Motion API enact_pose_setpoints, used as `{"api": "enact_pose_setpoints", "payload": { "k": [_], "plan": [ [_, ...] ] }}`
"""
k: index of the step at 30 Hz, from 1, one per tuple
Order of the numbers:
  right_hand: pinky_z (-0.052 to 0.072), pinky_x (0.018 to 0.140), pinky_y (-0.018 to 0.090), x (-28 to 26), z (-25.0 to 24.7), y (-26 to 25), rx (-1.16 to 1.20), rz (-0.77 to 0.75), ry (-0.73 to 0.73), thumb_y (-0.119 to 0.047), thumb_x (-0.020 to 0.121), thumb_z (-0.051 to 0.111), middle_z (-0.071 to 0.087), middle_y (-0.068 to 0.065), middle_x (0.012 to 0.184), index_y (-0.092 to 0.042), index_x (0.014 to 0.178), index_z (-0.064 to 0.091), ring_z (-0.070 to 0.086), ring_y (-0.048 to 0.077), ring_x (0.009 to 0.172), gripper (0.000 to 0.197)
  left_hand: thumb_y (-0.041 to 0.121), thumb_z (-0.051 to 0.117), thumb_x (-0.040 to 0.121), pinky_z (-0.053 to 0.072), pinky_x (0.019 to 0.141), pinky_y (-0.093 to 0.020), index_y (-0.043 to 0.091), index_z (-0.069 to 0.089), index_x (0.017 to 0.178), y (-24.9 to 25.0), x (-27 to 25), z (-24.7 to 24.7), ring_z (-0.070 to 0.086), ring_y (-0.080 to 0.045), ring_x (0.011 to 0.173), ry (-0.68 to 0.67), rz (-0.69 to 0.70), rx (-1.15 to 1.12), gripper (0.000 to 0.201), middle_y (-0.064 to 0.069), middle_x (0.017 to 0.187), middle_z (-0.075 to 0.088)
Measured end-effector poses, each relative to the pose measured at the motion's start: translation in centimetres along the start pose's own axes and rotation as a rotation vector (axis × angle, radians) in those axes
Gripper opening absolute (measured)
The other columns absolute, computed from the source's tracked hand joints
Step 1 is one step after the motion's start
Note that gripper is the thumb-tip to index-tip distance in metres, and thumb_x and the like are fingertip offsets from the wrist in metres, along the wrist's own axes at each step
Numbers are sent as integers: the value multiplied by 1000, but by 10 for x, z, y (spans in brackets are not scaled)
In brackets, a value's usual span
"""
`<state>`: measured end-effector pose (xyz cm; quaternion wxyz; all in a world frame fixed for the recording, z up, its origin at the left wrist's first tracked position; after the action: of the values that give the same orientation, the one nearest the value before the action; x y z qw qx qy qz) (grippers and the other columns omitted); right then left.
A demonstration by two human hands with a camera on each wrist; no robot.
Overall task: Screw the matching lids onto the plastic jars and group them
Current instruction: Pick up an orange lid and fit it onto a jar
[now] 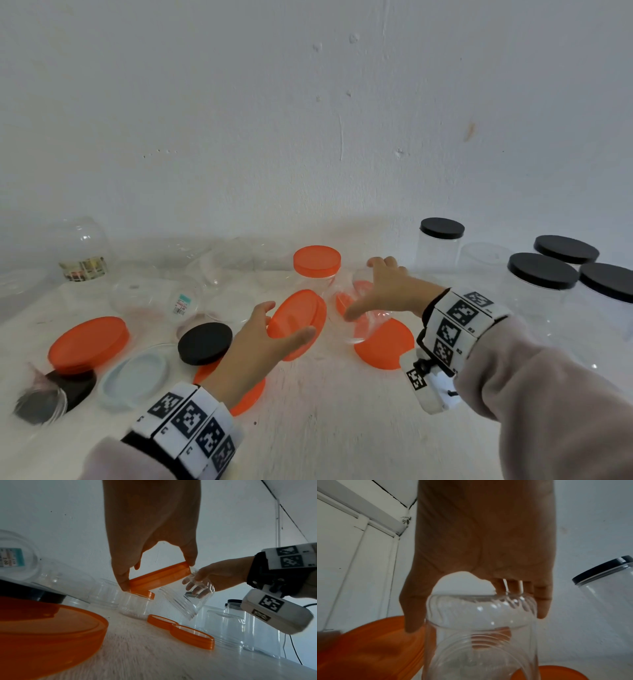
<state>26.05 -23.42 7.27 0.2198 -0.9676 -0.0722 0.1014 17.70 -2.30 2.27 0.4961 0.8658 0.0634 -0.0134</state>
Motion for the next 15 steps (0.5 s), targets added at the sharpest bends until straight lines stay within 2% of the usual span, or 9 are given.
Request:
{"api": "enact_pose_setpoints", "payload": {
  "k": [2, 5, 7, 9, 13, 15],
  "plan": [
    [38, 105, 46, -10, 8, -5, 29, -25, -2, -55, 53, 83, 24, 2, 138, -20, 148, 16, 27, 26, 132, 122, 78, 60, 46, 40, 93, -34, 31, 21, 146, 0, -4, -4, 47, -20, 121, 21, 6, -52, 117, -2, 146, 39],
    [41, 103, 43, -25, 19, -12, 140, -75, -43, -46, 60, 84, 23, -2, 127, -33, 146, 17, 37, 26, 125, 110, 78, 60, 47, 37, 89, -31, 30, 26, 144, 0, -9, -8, 46, -14, 110, 43, 19, -122, 114, -1, 142, 43],
    [43, 97, 38, -33, 27, -16, 155, -92, -77, -42, 62, 83, 24, -3, 123, -33, 143, 21, 41, 24, 119, 103, 76, 61, 49, 37, 89, -31, 30, 28, 142, -2, -11, -11, 47, -15, 108, 52, 9, -149, 109, 0, 139, 45],
    [44, 94, 35, -39, 35, -18, 170, -97, -101, -41, 62, 83, 28, -3, 126, -29, 140, 24, 41, 21, 116, 99, 75, 61, 51, 37, 91, -33, 30, 30, 141, -6, -13, -13, 48, -17, 111, 61, -6, -172, 105, 0, 138, 46],
    [43, 100, 42, -45, 47, -20, 202, -88, -81, -42, 60, 82, 31, -2, 133, -29, 140, 24, 38, 23, 122, 100, 76, 62, 48, 35, 90, -33, 31, 31, 141, -14, -17, -17, 47, -17, 112, 81, -26, -203, 107, 1, 136, 47],
    [44, 99, 43, -47, 51, -20, 204, -82, -84, -43, 59, 81, 28, 0, 133, -34, 141, 24, 38, 26, 121, 101, 76, 61, 48, 34, 88, -33, 33, 31, 140, -17, -19, -19, 46, -16, 110, 85, -32, -211, 106, 2, 136, 46]
  ]
}}
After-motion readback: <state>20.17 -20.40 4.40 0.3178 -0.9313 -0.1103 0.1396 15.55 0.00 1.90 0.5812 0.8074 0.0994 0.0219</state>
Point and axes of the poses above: each hand's wrist, its own x-axis towards the middle knuckle, its own z-axis out of the palm, y = z × x, the point moved 5 cm from there along x, towards the middle knuckle
